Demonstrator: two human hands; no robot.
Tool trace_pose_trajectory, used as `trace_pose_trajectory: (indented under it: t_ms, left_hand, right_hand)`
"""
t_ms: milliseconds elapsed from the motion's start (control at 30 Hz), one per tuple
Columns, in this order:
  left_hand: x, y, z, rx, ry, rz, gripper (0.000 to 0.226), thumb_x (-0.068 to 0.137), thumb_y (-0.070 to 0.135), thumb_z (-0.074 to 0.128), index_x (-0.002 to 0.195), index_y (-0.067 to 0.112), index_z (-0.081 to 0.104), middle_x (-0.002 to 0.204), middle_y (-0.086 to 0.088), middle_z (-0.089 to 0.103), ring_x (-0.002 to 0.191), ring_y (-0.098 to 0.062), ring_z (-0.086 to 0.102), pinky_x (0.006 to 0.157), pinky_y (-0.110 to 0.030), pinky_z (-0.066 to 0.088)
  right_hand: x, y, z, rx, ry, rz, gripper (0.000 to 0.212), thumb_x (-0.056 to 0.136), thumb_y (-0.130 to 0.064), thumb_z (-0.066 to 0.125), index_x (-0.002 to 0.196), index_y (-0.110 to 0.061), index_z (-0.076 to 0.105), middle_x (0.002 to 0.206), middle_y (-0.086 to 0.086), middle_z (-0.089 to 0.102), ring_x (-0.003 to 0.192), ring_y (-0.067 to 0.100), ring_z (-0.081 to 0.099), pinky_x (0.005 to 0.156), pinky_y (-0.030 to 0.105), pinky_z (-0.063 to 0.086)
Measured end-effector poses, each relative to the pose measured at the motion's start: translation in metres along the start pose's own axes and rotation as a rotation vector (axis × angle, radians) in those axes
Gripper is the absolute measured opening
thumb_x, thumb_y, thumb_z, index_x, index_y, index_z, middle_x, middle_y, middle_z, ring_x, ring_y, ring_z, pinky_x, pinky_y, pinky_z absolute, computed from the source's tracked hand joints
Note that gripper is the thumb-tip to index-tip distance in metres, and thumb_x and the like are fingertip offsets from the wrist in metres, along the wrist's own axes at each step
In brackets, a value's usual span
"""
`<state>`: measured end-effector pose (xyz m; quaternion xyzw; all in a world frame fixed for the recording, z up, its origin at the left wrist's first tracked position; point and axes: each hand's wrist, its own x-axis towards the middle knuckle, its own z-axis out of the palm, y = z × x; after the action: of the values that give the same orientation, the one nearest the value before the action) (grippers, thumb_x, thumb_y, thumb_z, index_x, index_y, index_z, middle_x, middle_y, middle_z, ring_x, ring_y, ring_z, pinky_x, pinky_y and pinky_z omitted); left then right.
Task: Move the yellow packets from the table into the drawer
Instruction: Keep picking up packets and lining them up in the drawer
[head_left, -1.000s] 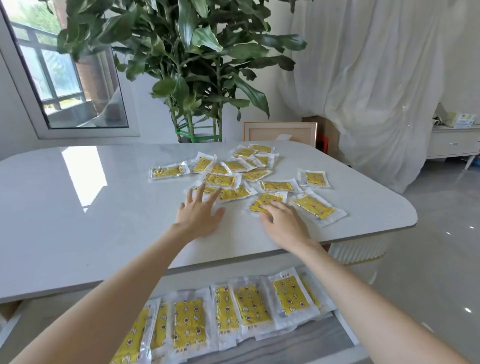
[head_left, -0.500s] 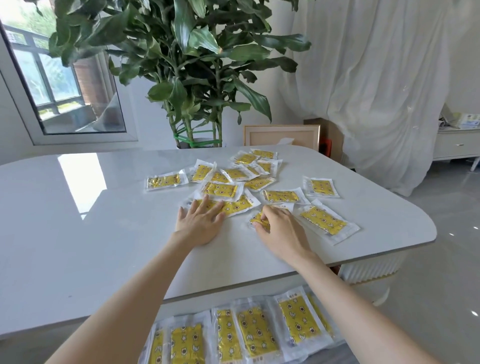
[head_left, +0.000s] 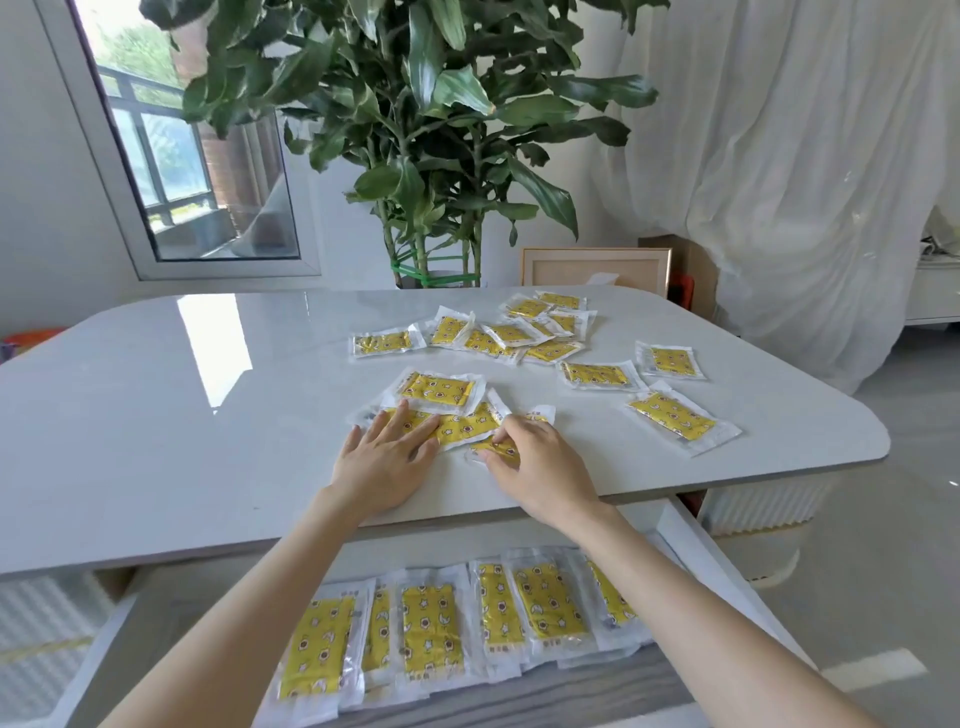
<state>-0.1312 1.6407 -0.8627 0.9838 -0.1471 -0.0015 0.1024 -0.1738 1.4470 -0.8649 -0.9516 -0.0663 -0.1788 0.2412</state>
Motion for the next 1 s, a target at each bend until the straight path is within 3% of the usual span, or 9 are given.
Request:
trace_pose_trajectory:
  t_ms: [100, 200, 333, 433, 533, 700, 800, 900, 1000]
  left_hand:
    - [-0.022, -0.02, -0.004, 0.0, 0.013, -0.035, 0.048, 0.099, 0.052, 0.012, 0.146, 0.05, 0.008, 0.16, 0.008, -0.009, 0.148, -0.017, -0.005, 0.12, -0.041, -0.001]
    - [-0.04, -0.041, -0.007, -0.003, 0.027, -0.076, 0.048, 0.098, 0.053, 0.012, 0.146, 0.051, 0.009, 0.16, 0.007, -0.007, 0.148, -0.017, -0.004, 0.119, -0.04, -0.001]
    - [-0.058, -0.062, -0.01, -0.016, 0.06, -0.098, 0.047, 0.099, 0.053, 0.013, 0.146, 0.051, 0.012, 0.16, 0.008, -0.004, 0.148, -0.016, -0.002, 0.12, -0.039, 0.0]
    - [-0.066, -0.069, -0.012, -0.038, 0.094, -0.083, 0.046, 0.098, 0.053, 0.017, 0.145, 0.052, 0.016, 0.16, 0.009, 0.001, 0.148, -0.015, 0.001, 0.12, -0.038, 0.002]
    - [-0.07, -0.07, -0.012, -0.065, 0.136, -0.074, 0.045, 0.098, 0.052, 0.02, 0.144, 0.052, 0.021, 0.16, 0.01, 0.006, 0.148, -0.014, 0.004, 0.119, -0.036, 0.004]
    - [-0.071, -0.069, -0.012, -0.111, 0.154, -0.077, 0.046, 0.098, 0.052, 0.024, 0.143, 0.049, 0.026, 0.16, 0.009, 0.008, 0.148, -0.014, 0.003, 0.119, -0.035, 0.003]
    - [-0.069, -0.071, -0.011, -0.123, 0.176, -0.074, 0.046, 0.097, 0.054, 0.026, 0.142, 0.049, 0.03, 0.159, 0.008, 0.011, 0.148, -0.016, 0.007, 0.119, -0.037, 0.005]
    - [-0.067, -0.071, -0.015, -0.145, 0.188, -0.08, 0.044, 0.096, 0.054, 0.029, 0.139, 0.047, 0.038, 0.157, 0.006, 0.021, 0.144, -0.02, 0.016, 0.119, -0.04, 0.01]
    - [-0.06, -0.073, -0.022, -0.312, 0.185, -0.122, 0.04, 0.096, 0.053, 0.031, 0.13, 0.044, 0.05, 0.145, 0.001, 0.034, 0.135, -0.025, 0.022, 0.113, -0.038, 0.016]
  right_hand:
    - [-0.002, -0.016, 0.006, 0.16, -0.06, -0.014, 0.018, 0.09, -0.037, 0.056, 0.098, -0.021, 0.06, 0.101, -0.009, 0.06, 0.096, 0.01, 0.053, 0.077, 0.03, 0.047]
    - [-0.002, -0.029, 0.007, 0.234, 0.004, 0.0, 0.012, 0.091, -0.025, 0.055, 0.091, -0.017, 0.063, 0.103, -0.005, 0.058, 0.099, 0.013, 0.054, 0.08, 0.024, 0.04]
    - [0.01, -0.053, 0.007, 0.096, 0.114, -0.062, 0.014, 0.094, -0.021, 0.049, 0.103, -0.017, 0.059, 0.111, -0.003, 0.052, 0.111, 0.013, 0.045, 0.078, 0.025, 0.04]
    - [0.026, -0.077, 0.018, 0.03, -0.08, -0.192, 0.034, 0.098, -0.02, 0.04, 0.129, -0.021, 0.054, 0.135, -0.006, 0.049, 0.129, 0.012, 0.037, 0.096, 0.032, 0.042]
    - [0.041, -0.096, 0.037, 0.005, -0.302, -0.219, 0.045, 0.102, -0.019, 0.03, 0.145, -0.025, 0.04, 0.154, -0.005, 0.034, 0.143, 0.014, 0.025, 0.116, 0.034, 0.022]
    - [0.055, -0.095, 0.046, -0.228, -0.422, -0.173, 0.048, 0.103, -0.02, 0.021, 0.15, -0.022, 0.031, 0.158, -0.001, 0.025, 0.145, 0.015, 0.024, 0.119, 0.042, 0.006]
    - [0.059, -0.088, 0.039, -0.314, -0.398, -0.155, 0.046, 0.101, -0.021, 0.023, 0.138, -0.016, 0.05, 0.148, 0.005, 0.043, 0.139, 0.019, 0.036, 0.119, 0.046, 0.012]
    - [0.062, -0.089, 0.027, -0.366, -0.274, -0.086, 0.035, 0.099, -0.025, 0.034, 0.091, -0.01, 0.064, 0.112, 0.011, 0.061, 0.112, 0.029, 0.052, 0.108, 0.043, 0.031]
    - [0.072, -0.091, 0.026, -0.318, -0.151, -0.04, 0.03, 0.096, -0.026, 0.042, 0.107, -0.008, 0.064, 0.117, 0.009, 0.058, 0.113, 0.027, 0.049, 0.092, 0.037, 0.041]
